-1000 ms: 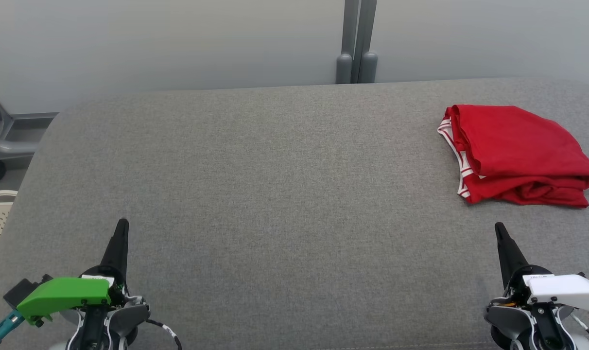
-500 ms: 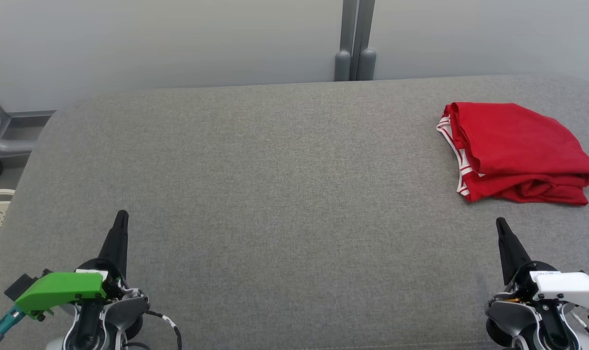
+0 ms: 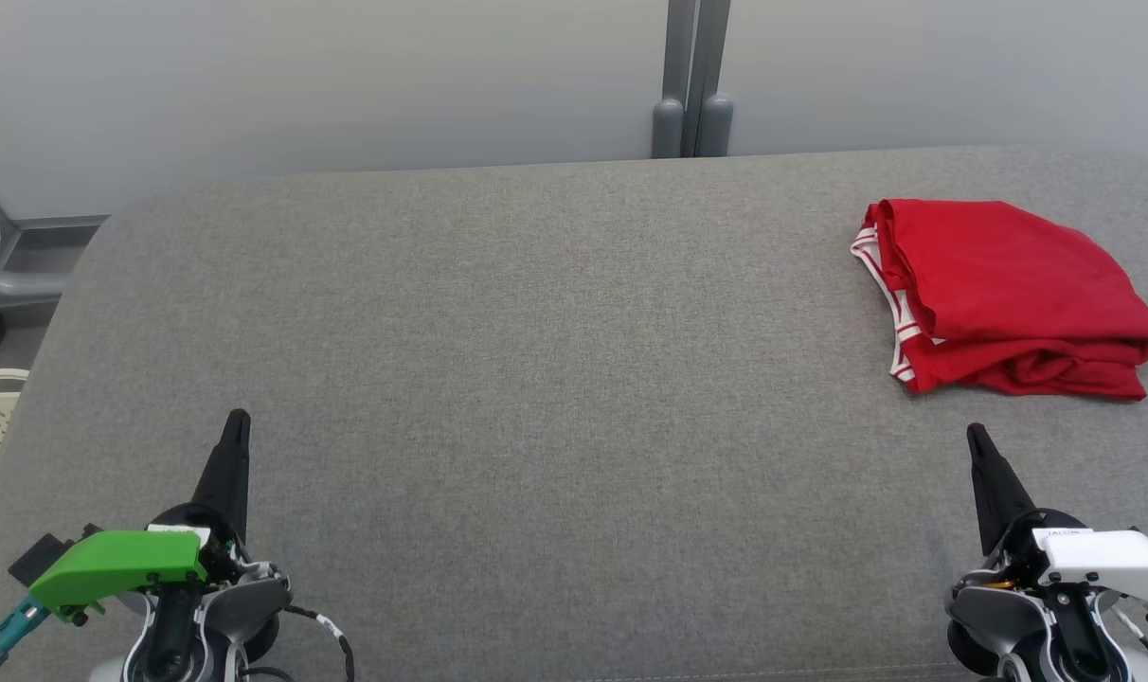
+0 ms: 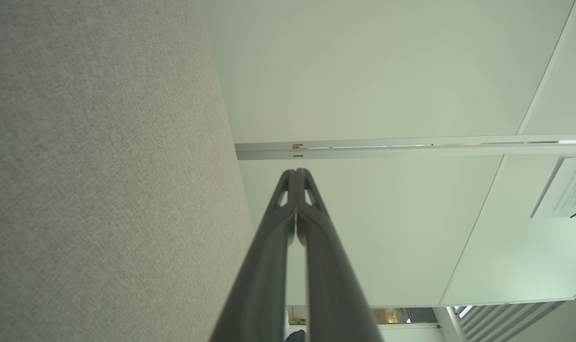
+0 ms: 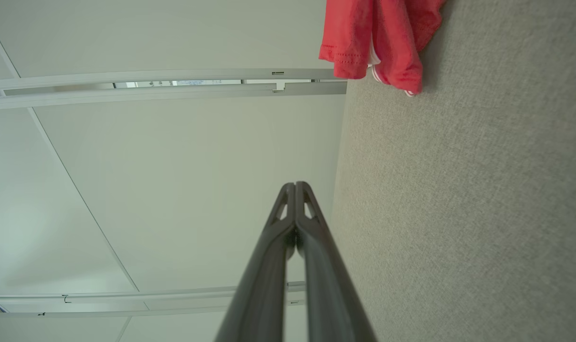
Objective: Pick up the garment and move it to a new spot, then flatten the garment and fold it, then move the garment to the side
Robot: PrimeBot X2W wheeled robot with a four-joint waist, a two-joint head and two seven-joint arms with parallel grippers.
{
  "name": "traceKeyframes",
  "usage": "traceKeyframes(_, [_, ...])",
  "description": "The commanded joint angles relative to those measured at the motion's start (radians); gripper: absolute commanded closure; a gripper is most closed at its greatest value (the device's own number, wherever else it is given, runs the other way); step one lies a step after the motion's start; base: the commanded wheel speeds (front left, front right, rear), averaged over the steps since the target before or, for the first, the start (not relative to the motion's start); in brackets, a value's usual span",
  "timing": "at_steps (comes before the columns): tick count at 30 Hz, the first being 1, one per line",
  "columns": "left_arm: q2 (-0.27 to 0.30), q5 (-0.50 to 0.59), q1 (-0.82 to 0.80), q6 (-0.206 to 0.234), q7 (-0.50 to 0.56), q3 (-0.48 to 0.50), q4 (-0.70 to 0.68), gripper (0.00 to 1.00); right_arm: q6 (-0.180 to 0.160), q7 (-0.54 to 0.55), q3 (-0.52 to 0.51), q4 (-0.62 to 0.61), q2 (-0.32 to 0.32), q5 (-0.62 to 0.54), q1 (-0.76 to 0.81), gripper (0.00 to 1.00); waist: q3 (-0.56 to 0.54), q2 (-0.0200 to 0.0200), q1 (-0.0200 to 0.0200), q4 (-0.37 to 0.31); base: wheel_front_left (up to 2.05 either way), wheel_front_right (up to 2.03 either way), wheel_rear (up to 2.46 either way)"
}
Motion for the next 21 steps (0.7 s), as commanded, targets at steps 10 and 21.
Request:
traceKeyframes(10, [-0.001, 0.002, -0.012, -0.005, 0.0, 0.003, 0.0, 1.0, 0.0, 0.004, -0.002, -0.004, -0.004, 0.004, -0.009, 1.0, 0.0, 0.0, 0.0, 0.0, 0.0, 0.0, 0.0])
traceKeyframes(21, [-0.001, 0.002, -0.012, -0.005, 0.0, 0.002, 0.0, 1.0, 0.0, 0.004, -0.002, -0.004, -0.004, 0.004, -0.009, 1.0, 0.0, 0.0, 0.0, 0.0, 0.0, 0.0, 0.0])
